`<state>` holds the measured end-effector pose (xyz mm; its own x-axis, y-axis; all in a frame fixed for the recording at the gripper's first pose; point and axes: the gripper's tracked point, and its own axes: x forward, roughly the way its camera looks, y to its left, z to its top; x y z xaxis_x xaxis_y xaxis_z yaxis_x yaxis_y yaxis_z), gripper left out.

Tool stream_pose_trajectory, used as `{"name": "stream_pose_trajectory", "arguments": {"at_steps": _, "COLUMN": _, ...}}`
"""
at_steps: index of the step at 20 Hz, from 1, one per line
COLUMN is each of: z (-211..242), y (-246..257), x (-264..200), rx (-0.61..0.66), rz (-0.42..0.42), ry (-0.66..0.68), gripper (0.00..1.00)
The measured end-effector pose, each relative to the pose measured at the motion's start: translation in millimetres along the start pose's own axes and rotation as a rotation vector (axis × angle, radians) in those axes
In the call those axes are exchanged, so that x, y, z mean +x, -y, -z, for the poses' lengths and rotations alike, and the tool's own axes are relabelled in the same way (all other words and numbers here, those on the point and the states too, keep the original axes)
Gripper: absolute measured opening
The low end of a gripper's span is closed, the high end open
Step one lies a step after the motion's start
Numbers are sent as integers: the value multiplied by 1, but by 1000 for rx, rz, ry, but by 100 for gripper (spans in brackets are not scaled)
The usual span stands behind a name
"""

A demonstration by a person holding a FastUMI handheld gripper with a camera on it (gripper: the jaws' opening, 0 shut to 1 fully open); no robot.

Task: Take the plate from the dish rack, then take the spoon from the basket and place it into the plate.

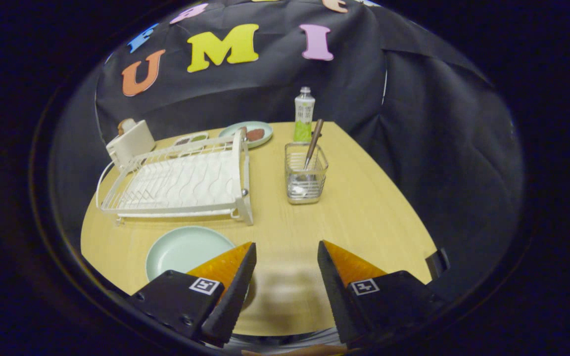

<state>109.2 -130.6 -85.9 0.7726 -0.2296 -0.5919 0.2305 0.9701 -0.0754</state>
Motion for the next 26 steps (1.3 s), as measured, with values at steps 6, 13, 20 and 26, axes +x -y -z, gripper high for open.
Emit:
{"name": "stream_pose_trajectory", "arguments": {"at_steps": 6, "z": -48, "y": 16, "x": 9, "rx": -71, "rz": 20, "ry": 143, "gripper": 85}}
{"name": "stream_pose_trajectory", "arguments": {"at_steps": 13, "z": -130, "y": 40, "x": 37, "rx": -51, "rz": 14, "ry": 428, "gripper": 89}}
{"name": "stream_pose_trajectory", "arguments": {"at_steps": 20, "z": -175, "y": 60, "x": 80, "rx": 35, "rz": -43, "ry": 525, "gripper": 100}}
{"name": "stream_pose_trajectory", "arguments": {"at_steps": 26, "z": -182, "y": 57, "x": 145, "rx": 7, "rz": -9, "ry": 417, "gripper": 100}}
